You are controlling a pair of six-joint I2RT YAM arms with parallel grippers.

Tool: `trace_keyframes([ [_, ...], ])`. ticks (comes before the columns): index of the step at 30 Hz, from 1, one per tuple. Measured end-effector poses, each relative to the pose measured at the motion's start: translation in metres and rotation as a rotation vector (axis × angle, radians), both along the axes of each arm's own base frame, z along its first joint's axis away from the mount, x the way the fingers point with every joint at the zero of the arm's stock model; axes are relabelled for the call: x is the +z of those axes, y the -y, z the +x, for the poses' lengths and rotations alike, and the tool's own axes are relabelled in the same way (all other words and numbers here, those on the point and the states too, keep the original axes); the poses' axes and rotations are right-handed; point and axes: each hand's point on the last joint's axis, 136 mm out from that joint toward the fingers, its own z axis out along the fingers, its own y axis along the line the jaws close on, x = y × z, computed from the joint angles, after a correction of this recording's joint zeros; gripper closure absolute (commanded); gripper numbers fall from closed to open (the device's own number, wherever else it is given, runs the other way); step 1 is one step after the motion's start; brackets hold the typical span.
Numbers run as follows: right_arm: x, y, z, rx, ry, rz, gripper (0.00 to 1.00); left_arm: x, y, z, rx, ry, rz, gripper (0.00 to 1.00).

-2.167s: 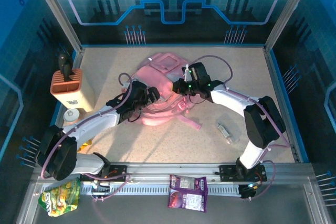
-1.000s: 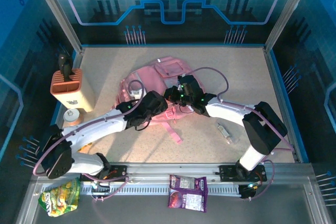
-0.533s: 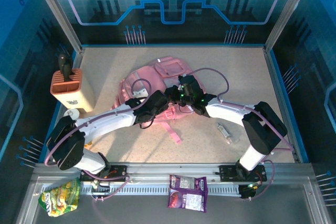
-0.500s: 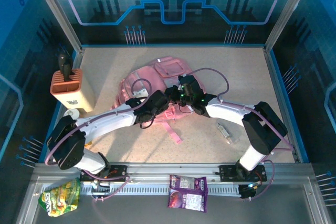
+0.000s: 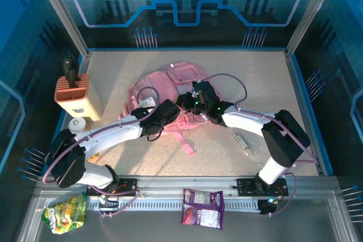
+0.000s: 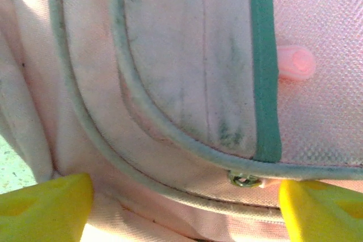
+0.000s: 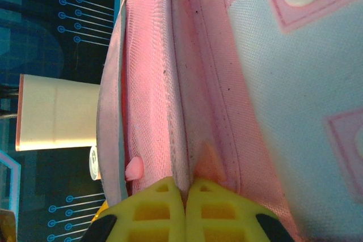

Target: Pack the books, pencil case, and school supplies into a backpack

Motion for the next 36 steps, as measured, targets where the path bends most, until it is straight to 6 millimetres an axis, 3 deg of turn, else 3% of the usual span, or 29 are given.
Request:
trace_keyframes([
  [6,0.0,0.0,0.0,0.001,0.003,-0.002,1.0,0.007,-0.005,-0.001,-0.033,0.01,0.029,0.29],
  [10,0.0,0.0,0.0,0.002,0.003,-0.003,1.0,0.012,0.003,0.001,-0.058,0.019,0.008,0.17],
  [15,0.0,0.0,0.0,-0.001,0.005,-0.005,1.0,0.016,0.017,0.007,-0.068,0.046,-0.04,0.11],
  [25,-0.004,0.001,0.001,-0.017,-0.006,-0.009,1.0,0.003,0.023,0.016,-0.032,0.01,-0.017,0.13],
  [29,-0.007,0.002,0.003,-0.031,-0.007,-0.013,1.0,-0.003,0.021,0.018,-0.017,-0.006,-0.015,0.07],
  [36,-0.006,0.0,0.005,-0.033,0.004,-0.002,1.0,-0.011,0.019,0.02,0.01,-0.012,-0.023,0.15],
])
